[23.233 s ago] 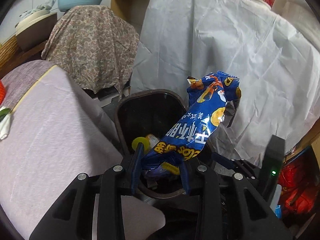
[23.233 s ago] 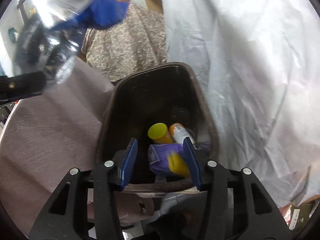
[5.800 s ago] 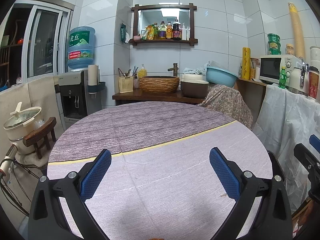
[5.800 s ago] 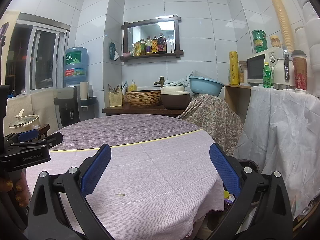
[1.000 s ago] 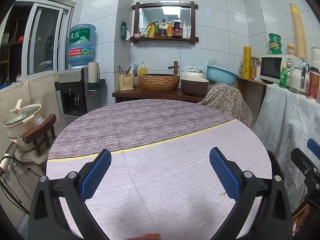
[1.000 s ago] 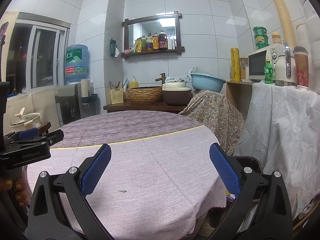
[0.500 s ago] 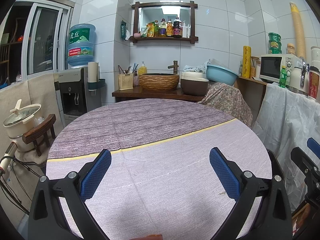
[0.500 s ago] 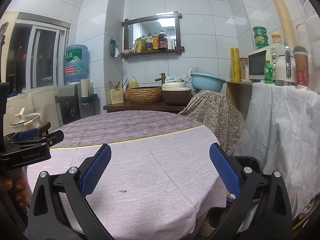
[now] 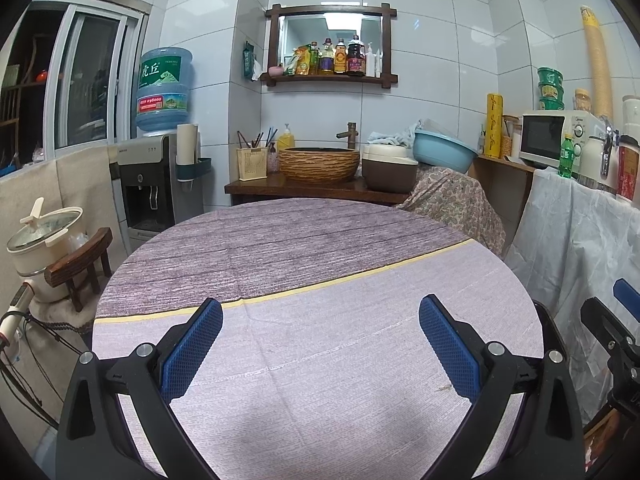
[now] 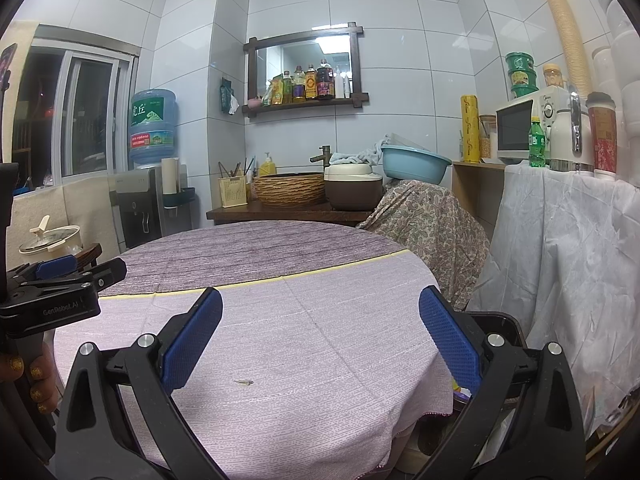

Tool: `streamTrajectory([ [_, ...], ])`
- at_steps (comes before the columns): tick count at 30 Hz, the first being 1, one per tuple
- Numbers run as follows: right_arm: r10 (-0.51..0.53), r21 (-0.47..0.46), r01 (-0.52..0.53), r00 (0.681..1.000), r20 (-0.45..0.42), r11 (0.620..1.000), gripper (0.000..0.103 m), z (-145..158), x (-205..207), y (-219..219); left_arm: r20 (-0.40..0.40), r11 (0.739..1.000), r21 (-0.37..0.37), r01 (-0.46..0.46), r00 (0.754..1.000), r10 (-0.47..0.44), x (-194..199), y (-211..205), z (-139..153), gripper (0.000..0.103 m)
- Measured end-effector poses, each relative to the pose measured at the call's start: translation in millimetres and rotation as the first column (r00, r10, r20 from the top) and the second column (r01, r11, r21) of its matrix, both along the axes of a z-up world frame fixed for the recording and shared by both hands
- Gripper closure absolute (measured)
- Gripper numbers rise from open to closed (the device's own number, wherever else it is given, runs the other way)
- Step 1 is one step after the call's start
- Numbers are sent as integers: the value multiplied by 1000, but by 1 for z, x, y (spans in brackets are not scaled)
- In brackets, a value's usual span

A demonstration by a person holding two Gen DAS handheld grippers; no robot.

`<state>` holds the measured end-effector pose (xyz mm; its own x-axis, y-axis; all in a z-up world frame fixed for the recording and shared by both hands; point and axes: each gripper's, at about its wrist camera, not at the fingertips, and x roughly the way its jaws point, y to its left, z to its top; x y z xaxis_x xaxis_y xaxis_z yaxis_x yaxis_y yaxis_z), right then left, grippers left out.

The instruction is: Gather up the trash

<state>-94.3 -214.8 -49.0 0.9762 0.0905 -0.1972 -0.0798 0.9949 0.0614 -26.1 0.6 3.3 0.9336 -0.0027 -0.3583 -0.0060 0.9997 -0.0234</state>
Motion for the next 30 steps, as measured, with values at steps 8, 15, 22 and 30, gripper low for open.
streamTrajectory([
  [8, 2, -1, -2, 1000, 0, 1000, 6, 0, 0, -1, 8, 1000, 1, 5, 1000, -5, -2, 1, 1, 5],
  [15, -2, 4, 2, 1000, -1, 1000, 6, -2, 0, 0, -9, 1000, -8, -5, 1000, 5, 1, 2, 3, 5],
  [22, -1, 3, 1, 1000, -3, 1000, 6, -1, 0, 0, -2, 1000, 5, -3, 1000, 3, 0, 1, 3, 5],
  [30, -1, 4, 1, 1000, -3, 1000, 6, -2, 0, 0, -3, 1000, 4, -4, 1000, 4, 0, 1, 3, 5],
])
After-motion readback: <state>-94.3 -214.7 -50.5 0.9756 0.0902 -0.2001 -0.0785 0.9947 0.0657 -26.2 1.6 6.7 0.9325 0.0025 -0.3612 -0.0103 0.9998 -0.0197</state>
